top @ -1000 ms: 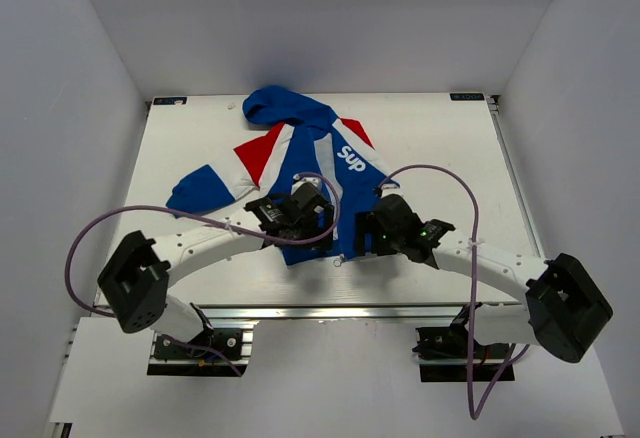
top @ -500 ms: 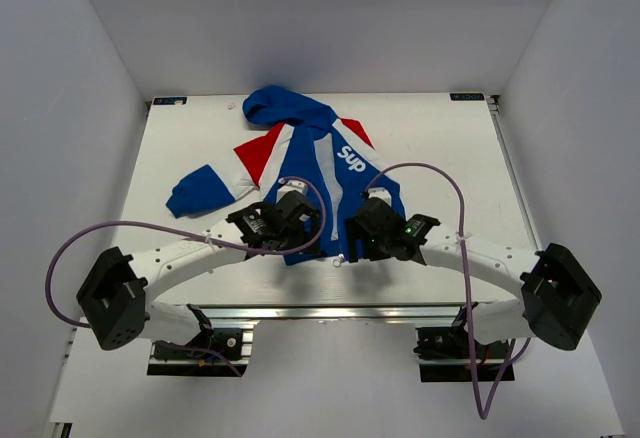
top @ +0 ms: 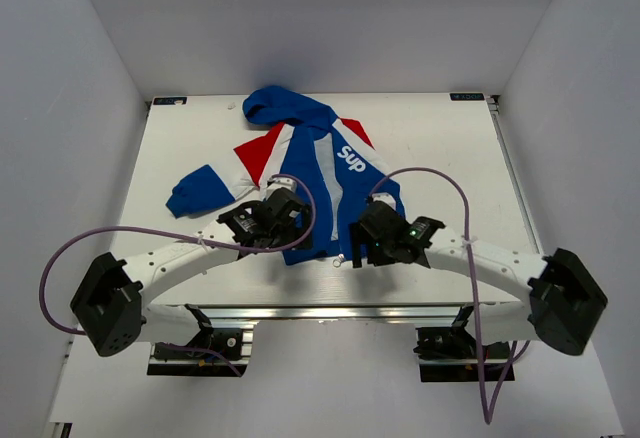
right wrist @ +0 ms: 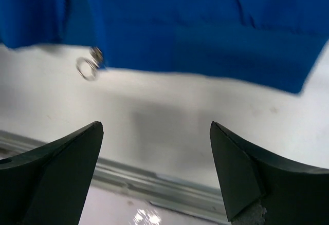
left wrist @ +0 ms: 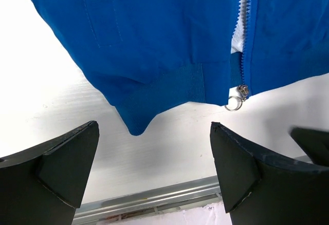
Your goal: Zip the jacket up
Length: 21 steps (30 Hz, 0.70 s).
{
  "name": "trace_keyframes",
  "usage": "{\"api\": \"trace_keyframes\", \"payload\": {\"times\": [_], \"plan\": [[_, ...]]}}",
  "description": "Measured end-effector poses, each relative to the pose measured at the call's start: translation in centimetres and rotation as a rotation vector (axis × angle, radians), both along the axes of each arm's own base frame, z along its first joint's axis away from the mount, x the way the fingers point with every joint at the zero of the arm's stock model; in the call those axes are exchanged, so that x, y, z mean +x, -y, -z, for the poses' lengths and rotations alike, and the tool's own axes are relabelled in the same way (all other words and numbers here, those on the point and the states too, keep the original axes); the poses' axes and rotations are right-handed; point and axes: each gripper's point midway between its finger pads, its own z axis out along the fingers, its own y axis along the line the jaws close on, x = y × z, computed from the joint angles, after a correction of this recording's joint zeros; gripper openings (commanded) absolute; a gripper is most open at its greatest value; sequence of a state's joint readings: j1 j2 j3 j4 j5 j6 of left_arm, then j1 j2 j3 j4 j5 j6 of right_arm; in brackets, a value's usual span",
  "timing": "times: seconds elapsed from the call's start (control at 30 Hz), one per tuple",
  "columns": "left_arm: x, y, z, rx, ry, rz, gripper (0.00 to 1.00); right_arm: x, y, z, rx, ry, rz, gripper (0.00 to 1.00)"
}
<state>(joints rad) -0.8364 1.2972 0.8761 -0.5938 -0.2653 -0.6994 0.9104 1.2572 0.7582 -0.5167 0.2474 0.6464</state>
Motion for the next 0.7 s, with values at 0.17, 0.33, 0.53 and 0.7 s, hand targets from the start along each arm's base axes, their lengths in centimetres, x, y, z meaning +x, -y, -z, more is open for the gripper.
{"api": "trace_keyframes", "payload": {"times": [0.17, 0.33, 0.53, 0.7], "plan": [[-0.2, -0.2, -0.3, -0.017, 0.006, -0.006, 0.98, 2.4, -2.8, 0.4, 0.011, 0.021, 0.015, 0.87], [-0.3, -0.2, -0.8, -0.036, 0.014, -0.009, 0.98, 3.6, -4.2, 1.2, 0.007, 0.031, 0.045, 0.84], [-0.4, -0.1, -0.9, -0.045, 0.011, -0.012, 0.98, 4.1, -4.3, 2.5, -0.021, 0.023, 0.086, 0.77], [-0.6, -0.3, -0.4, -0.043, 0.003, -0.014, 0.98, 4.6, -4.2, 3.1, -0.032, 0.038, 0.123, 0.72]]}}
